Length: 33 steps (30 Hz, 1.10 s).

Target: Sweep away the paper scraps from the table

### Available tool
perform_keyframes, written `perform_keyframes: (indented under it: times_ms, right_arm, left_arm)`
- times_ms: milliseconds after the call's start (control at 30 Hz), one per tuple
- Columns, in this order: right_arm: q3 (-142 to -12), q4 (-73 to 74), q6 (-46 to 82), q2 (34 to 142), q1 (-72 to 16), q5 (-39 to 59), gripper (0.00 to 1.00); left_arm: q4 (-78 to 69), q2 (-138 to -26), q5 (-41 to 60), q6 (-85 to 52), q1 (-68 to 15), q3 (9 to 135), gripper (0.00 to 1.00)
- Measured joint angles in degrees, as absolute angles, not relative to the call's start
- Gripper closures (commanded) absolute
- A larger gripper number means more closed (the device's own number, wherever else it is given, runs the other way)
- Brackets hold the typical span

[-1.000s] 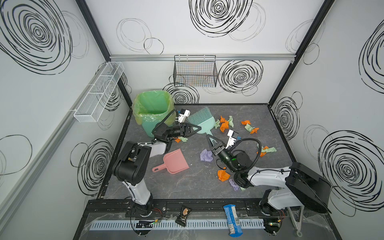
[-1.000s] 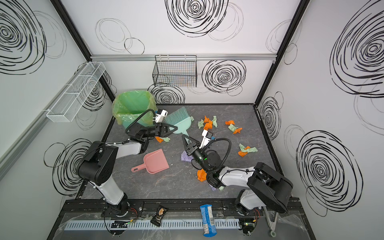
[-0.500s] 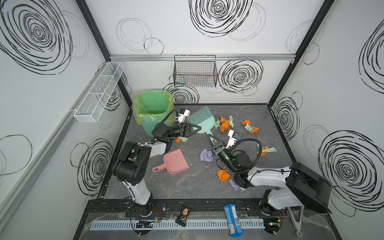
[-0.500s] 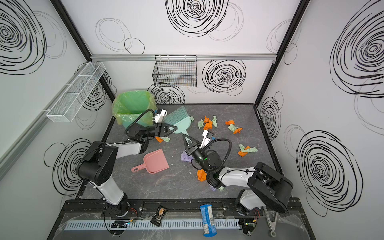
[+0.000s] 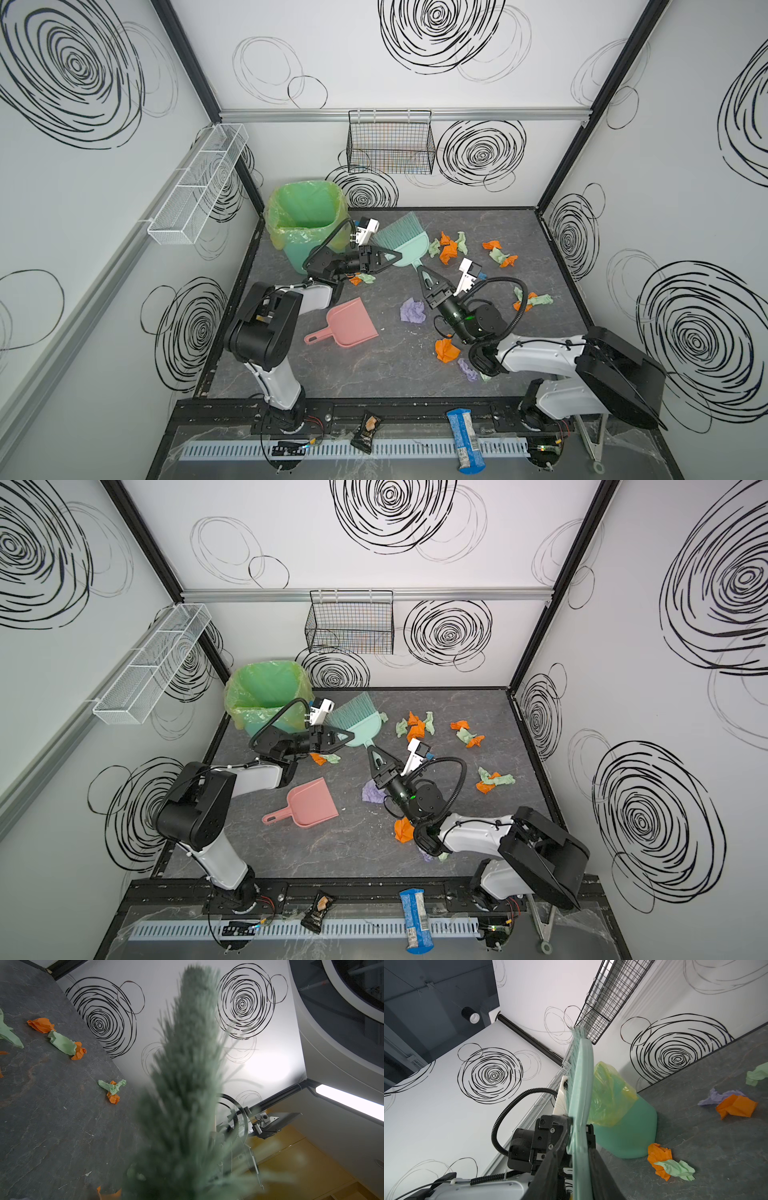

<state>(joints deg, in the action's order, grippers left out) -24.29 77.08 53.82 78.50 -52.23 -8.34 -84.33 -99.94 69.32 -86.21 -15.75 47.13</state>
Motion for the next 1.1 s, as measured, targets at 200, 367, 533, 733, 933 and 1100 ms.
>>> perform_keyframes:
  times_ms: [200, 367, 533, 733, 933, 1100]
  right_arm:
    - [-25.4, 76.8, 54.0, 79.3, -52.2, -8.3, 0.73]
    - [-26.3, 76.3, 54.7, 80.8, -52.0, -8.4, 0.85]
    - [-26.5, 76.5, 56.6, 81.1, -52.0, -8.4, 0.97]
    - [-26.5, 75.9, 56.6, 80.6, -52.0, -8.2, 1.00]
    - [-26.3, 66.8, 56.3, 75.5, -50.5, -8.2, 1.00]
    - [-23.4, 56.2, 55.1, 63.3, -46.2, -8.9, 1.00]
  left_arm:
    - [-84.4, -99.9, 69.2, -86.2, -15.6, 47.1, 1.00]
    - [-84.6, -99.9, 69.3, -86.4, -15.2, 47.1, 1.00]
    - [-84.7, -99.9, 69.3, -86.3, -14.9, 47.1, 1.00]
    - [-85.4, -100.0, 69.4, -87.0, -14.9, 47.0, 0.53]
    - [-87.5, -100.3, 70.8, -89.3, -14.8, 47.0, 0.03]
    - [-88.5, -100.7, 73.7, -90.4, -14.1, 47.0, 0.04]
